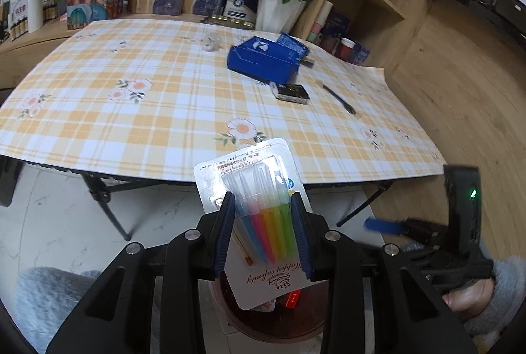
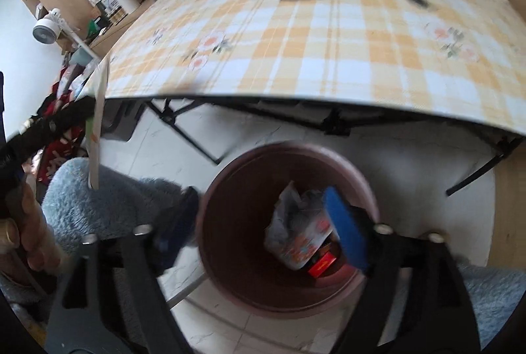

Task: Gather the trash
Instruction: 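Carry the card and foil bag down over the brown bin and open both tools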

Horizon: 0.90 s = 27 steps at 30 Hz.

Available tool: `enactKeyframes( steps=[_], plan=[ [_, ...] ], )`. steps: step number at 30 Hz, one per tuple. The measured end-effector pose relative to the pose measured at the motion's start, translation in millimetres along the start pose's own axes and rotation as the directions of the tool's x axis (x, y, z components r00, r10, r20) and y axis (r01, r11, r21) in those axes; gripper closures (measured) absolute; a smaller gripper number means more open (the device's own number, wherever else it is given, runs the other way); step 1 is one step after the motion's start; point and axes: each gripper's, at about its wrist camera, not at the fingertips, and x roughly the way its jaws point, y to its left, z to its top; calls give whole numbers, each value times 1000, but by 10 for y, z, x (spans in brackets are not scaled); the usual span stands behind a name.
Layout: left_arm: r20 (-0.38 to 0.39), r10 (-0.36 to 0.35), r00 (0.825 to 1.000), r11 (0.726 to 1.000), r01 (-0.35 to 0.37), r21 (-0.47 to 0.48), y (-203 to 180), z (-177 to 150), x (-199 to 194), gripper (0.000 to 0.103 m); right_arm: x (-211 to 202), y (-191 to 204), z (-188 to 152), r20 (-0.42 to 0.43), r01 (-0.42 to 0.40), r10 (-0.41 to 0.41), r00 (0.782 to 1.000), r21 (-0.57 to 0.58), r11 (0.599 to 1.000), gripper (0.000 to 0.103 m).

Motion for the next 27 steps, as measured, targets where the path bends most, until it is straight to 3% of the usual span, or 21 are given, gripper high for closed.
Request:
enactKeyframes(
  steps=[2, 5, 7, 11, 13, 16, 27],
  plan=[
    [-1, -23, 1000, 999, 23, 48, -57, -56, 65, 69, -69, 0, 6, 43, 41, -39, 998, -36, 999, 7],
    [-8, -25, 1000, 990, 26, 142, -173, -102, 147, 69, -170, -7, 29, 99, 151, -141, 985, -107, 983, 6],
    [-10, -31, 999, 981, 32, 193, -232, -121, 189, 69, -283, -29, 23, 175, 236, -210, 962, -147, 961, 6],
    [-47, -40, 998, 967, 51, 252, -311, -184, 356, 69, -381, -153, -10, 260, 321, -275, 926, -154, 934, 6],
    [-80, -50, 996, 969, 68, 237, -302, -228, 440, 69, -359, -237, -58, 259, 331, -293, 921, -120, 936, 6],
    [-146, -60, 987, 976, 89, 201, -257, -302, 583, 69, -281, -327, -127, 216, 301, -281, 935, -69, 951, 6],
    [-224, -70, 972, 975, 115, 192, -240, -394, 746, 68, -248, -234, -150, 232, 334, -306, 923, -91, 938, 6]
  ],
)
